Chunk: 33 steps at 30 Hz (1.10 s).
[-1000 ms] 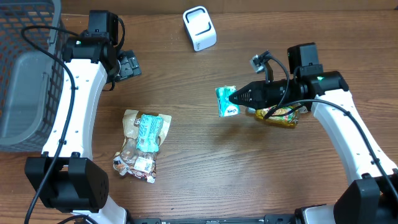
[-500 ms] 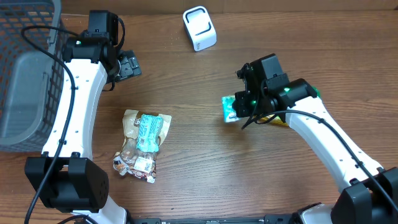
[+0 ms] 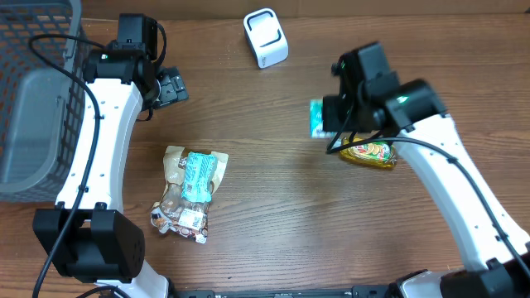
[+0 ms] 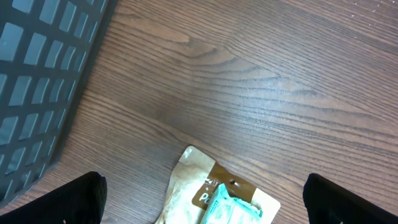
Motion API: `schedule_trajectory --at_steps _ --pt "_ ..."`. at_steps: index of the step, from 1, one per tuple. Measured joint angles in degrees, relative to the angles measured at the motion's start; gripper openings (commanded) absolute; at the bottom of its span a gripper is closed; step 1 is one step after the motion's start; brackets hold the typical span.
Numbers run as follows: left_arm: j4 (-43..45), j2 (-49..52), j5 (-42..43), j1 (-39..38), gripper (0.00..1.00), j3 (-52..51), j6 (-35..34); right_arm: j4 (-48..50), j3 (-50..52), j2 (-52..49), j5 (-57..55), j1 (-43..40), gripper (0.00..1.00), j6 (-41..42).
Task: Scan the item barcode
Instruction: 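Swing the right arm up toward the white scanner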
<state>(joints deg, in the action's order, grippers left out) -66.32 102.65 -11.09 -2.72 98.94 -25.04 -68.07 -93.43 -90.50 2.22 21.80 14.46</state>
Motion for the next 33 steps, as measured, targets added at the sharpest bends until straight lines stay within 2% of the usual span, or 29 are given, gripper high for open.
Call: schedule_trajectory --at_steps 8,12,16,23,33 --pt "0.04 0.0 0.0 0.0 1.0 0.0 0.02 -17.7 -26.01 -4.46 -4.63 0.07 0.04 0.52" --pt "0.02 0.0 0.0 0.0 0.99 0.0 0.02 -20.5 -35.39 -10.34 -8.22 0.39 0.04 0.26" --pt "0.02 0.0 0.0 0.0 1.0 0.0 0.0 -17.25 -36.74 -16.65 -12.98 1.7 0.04 -1.01" --pt "0.04 0.0 0.0 0.0 1.0 0.0 0.02 -3.91 -36.74 -26.86 -21.94 5.27 0.04 -6.95" --pt "0.04 0.0 0.0 0.0 1.0 0.0 0.02 13.84 -36.74 -36.89 -30.16 8.81 0.04 -21.9"
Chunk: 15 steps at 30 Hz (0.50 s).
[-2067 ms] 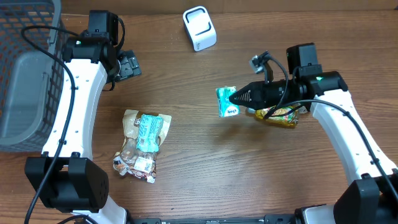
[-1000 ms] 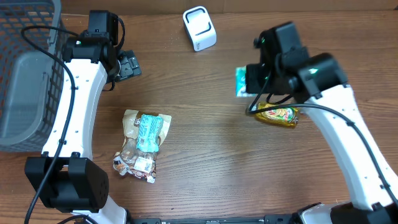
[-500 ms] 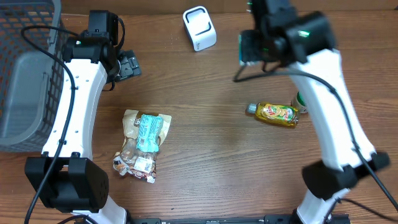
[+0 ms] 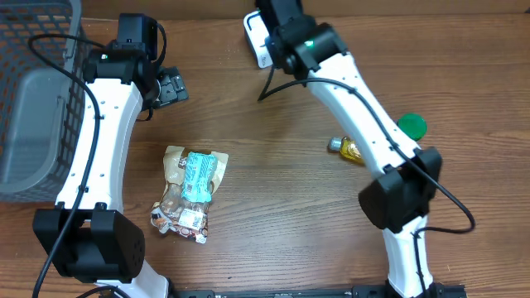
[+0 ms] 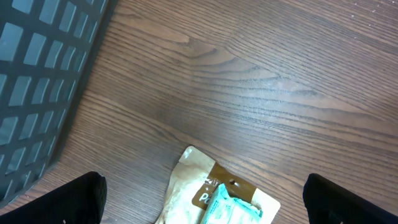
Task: Scan the item barcode
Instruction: 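Swing the right arm up toward the white scanner, then present the teal pack to the white scanner face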
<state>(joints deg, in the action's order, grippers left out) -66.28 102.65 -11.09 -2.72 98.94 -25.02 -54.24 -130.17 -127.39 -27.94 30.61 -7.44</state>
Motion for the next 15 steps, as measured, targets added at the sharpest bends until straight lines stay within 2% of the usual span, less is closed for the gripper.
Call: schedule_trajectory --at_steps 15 --pt "0.0 0.0 0.0 0.0 1.0 0.0 0.0 28.57 0.02 -13.44 -11.65 1.09 0.04 -26.36"
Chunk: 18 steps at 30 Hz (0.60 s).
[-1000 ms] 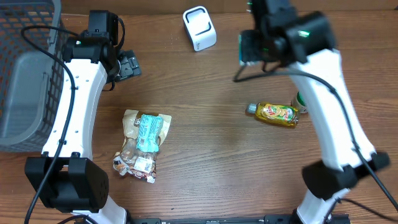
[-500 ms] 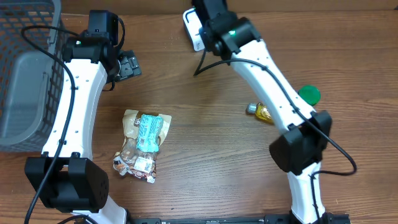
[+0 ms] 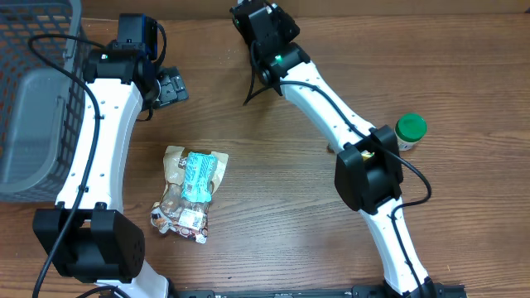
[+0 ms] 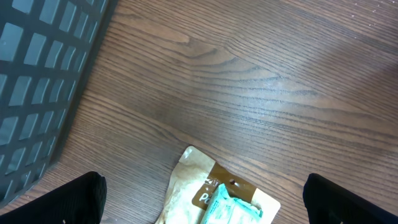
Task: Scan the item barcode
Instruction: 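Present the teal pack to the white scanner face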
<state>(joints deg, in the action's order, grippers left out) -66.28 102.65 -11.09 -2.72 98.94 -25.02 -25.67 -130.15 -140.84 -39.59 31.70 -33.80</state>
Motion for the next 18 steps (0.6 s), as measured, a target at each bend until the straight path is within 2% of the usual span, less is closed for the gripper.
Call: schedule_trajectory --at_steps 4,8,18 --pt "0.02 0.0 -0.02 0.0 1.0 0.0 0.0 6.16 0.02 -2.32 -0.61 0.0 0.04 -7.37" --pt "0.0 0.0 0.0 0.0 1.0 0.0 0.0 8.72 0.02 -3.72 -0.72 0.0 0.04 -11.28" --pt "0.0 0.0 0.0 0.0 0.99 0.0 -0.02 10.03 0.02 -8.24 0.81 -0.24 0.04 -14.25"
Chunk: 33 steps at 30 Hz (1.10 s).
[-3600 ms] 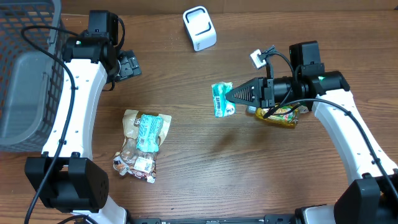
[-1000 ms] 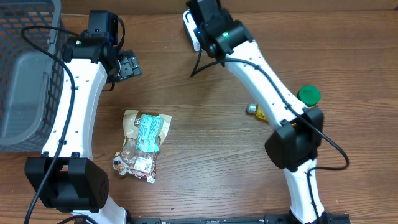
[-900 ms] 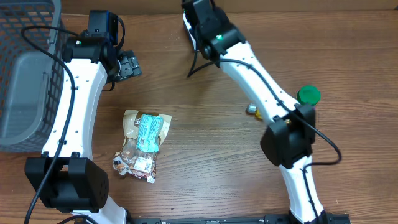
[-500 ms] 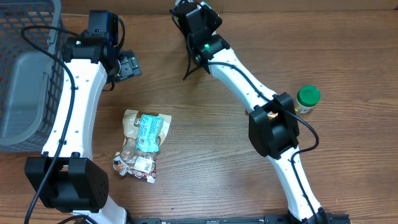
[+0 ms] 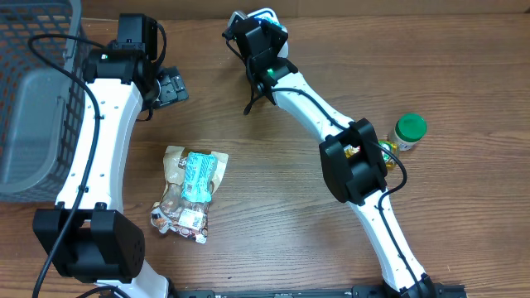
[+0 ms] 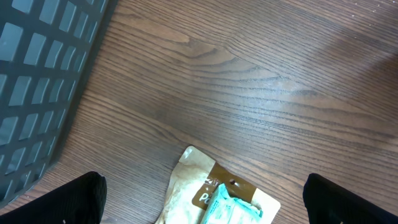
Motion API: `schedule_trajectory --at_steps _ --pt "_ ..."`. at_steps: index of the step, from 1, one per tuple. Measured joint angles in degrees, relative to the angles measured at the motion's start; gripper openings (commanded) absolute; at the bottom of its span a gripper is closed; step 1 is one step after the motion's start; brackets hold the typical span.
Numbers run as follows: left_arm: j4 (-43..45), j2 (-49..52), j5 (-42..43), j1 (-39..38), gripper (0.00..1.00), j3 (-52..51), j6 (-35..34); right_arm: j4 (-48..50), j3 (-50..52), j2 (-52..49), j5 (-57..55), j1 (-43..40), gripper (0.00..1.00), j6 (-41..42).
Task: Scan the item barcode
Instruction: 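Present the teal pack to the white scanner face, then carry the pack right and set it beside the yellow bottle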
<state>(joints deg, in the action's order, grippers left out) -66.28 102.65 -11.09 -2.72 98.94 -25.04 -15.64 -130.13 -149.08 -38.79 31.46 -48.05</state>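
Note:
The white scanner stands at the back middle of the table, mostly covered by my right gripper, which hangs right over it. Whether anything is in its fingers does not show, since the wrist hides them from above. No teal packet shows at that gripper. My left gripper hovers at the back left, open, its black fingertips wide apart with nothing between them. Below it lies a cream and brown snack pouch with a teal packet on top.
A grey mesh basket fills the left side. The snack pouch with its teal packet lies left of centre, other small wrappers at its near end. A green-lidded jar and a yellow packet sit at the right, beside the right arm.
My right gripper has shifted slightly nearer and to the left over the scanner, whose white top edge now peeks out behind it. The left arm and the pouch have not moved.
First my right gripper held a teal packet above the yellow packet at the right. Then it was at the back of the table beside the scanner, and the green-lidded jar showed. After that it covered the scanner, as it does now. The left arm stayed still, open.

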Motion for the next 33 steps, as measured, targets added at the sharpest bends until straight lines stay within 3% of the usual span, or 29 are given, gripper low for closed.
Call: schedule_trajectory --at_steps 7,11,18,23,28,33 --pt "0.0 0.0 0.0 0.0 1.0 0.0 0.02 0.63 0.0 0.31 -4.72 0.35 0.04 0.07" --pt "0.0 0.0 0.0 0.0 0.99 0.0 0.0 -9.33 0.09 3.37 -5.99 1.25 0.04 3.72" --pt "-0.09 0.0 0.0 0.0 1.0 0.0 0.0 -42.75 0.07 18.34 -3.74 2.6 0.04 30.18" --pt "-0.07 0.0 0.0 0.0 1.0 0.0 0.02 -67.45 -0.55 23.71 4.44 -1.55 0.04 47.98" --pt "-0.13 0.0 0.0 0.0 1.0 0.0 0.0 -79.91 2.03 22.88 13.46 -8.28 0.04 57.88" --pt "-0.11 0.0 0.0 0.0 1.0 0.0 0.02 -81.44 7.02 22.84 20.44 -13.73 0.04 62.29"
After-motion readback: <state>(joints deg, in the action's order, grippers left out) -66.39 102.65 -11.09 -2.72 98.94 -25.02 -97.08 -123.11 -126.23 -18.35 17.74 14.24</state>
